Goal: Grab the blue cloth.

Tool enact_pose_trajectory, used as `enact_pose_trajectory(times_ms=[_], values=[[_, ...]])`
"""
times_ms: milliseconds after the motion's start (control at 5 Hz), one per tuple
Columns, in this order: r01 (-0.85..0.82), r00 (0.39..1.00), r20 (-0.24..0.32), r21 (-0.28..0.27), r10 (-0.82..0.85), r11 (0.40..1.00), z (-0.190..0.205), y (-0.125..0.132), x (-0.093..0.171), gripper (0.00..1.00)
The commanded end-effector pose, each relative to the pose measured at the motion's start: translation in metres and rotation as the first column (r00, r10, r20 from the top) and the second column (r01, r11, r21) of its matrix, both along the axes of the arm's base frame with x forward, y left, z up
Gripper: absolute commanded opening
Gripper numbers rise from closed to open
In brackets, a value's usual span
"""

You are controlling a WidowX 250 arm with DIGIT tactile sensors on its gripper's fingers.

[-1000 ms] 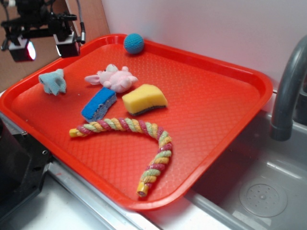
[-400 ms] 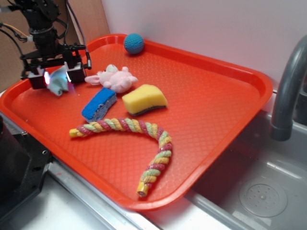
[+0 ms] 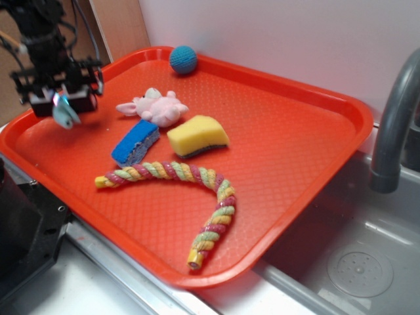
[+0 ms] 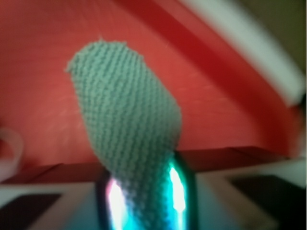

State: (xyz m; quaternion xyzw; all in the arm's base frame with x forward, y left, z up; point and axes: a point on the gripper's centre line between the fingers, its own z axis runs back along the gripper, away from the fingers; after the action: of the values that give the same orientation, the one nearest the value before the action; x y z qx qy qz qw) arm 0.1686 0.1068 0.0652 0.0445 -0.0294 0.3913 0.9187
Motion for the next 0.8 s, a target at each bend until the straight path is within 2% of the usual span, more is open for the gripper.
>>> enact_pose_trajectory(times_ms=[0, 200, 400, 600], values=[[0.294, 0.952, 0.078, 0.043, -0.296, 0.955, 0.107, -0.044, 0.002, 0.00], [0.497, 0.854, 0.108, 0.125, -0.509, 0.859, 0.140, -0.091, 0.022, 0.00], [0.617, 0.762, 0.165, 0.110, -0.627, 0.779, 0.156, -0.108, 0.024, 0.00], [0.712, 0.680, 0.182, 0.070, -0.710, 0.699, 0.160, -0.120, 0.029, 0.00]])
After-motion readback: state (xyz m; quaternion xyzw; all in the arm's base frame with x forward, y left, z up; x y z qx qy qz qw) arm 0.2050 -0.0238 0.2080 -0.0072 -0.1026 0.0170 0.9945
